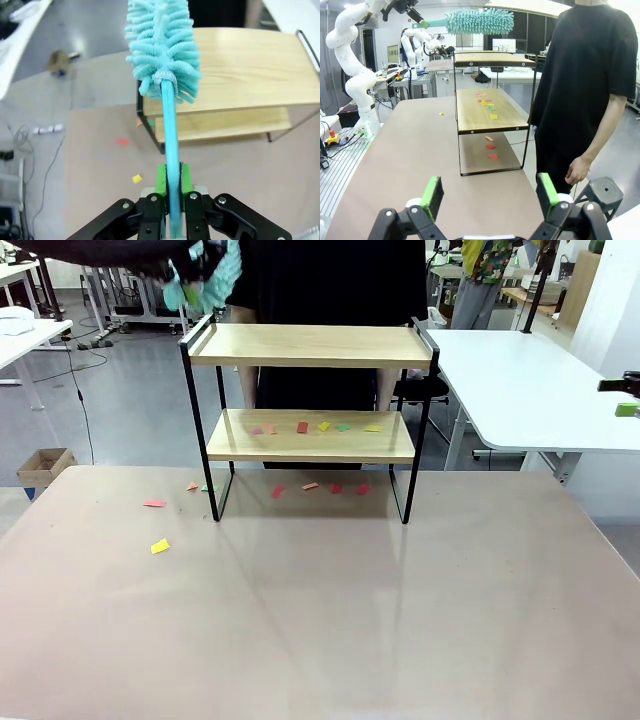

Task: Clean the shelf.
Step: Clean the specific section of the Shelf indicated by the human with the Duster.

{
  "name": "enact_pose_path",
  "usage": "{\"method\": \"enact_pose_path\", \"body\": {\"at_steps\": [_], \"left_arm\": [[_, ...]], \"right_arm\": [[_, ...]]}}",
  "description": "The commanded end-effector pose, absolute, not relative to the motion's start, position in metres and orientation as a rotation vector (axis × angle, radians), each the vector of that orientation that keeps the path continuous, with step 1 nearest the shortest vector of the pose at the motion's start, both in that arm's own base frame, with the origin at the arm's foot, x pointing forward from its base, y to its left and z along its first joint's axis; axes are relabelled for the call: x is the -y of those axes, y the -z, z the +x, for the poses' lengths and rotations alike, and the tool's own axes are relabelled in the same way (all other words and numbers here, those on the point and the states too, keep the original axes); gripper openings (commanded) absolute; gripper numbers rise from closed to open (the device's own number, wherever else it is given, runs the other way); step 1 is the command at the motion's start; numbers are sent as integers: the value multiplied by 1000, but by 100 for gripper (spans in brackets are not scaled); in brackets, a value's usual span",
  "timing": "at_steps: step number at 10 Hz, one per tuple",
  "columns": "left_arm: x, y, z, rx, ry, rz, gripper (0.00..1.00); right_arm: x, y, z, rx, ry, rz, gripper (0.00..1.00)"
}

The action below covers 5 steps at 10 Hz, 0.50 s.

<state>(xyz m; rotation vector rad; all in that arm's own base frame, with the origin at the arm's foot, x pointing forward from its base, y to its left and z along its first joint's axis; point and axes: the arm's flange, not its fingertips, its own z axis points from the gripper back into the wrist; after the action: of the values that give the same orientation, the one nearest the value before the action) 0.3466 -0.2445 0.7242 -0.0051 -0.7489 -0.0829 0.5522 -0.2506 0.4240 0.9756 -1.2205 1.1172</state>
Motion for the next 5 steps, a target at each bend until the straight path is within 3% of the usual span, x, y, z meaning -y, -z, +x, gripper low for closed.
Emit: {"method": "enact_pose_path", "body": {"at_steps": [1, 5], "left_arm": [[197, -713, 331, 701, 336, -142, 13], [131, -731, 307, 636, 765, -301, 13]], "right_arm": [[249, -428, 553, 1225, -1124, 973, 100], [249, -428, 553, 1225, -1124, 973, 100]]}}
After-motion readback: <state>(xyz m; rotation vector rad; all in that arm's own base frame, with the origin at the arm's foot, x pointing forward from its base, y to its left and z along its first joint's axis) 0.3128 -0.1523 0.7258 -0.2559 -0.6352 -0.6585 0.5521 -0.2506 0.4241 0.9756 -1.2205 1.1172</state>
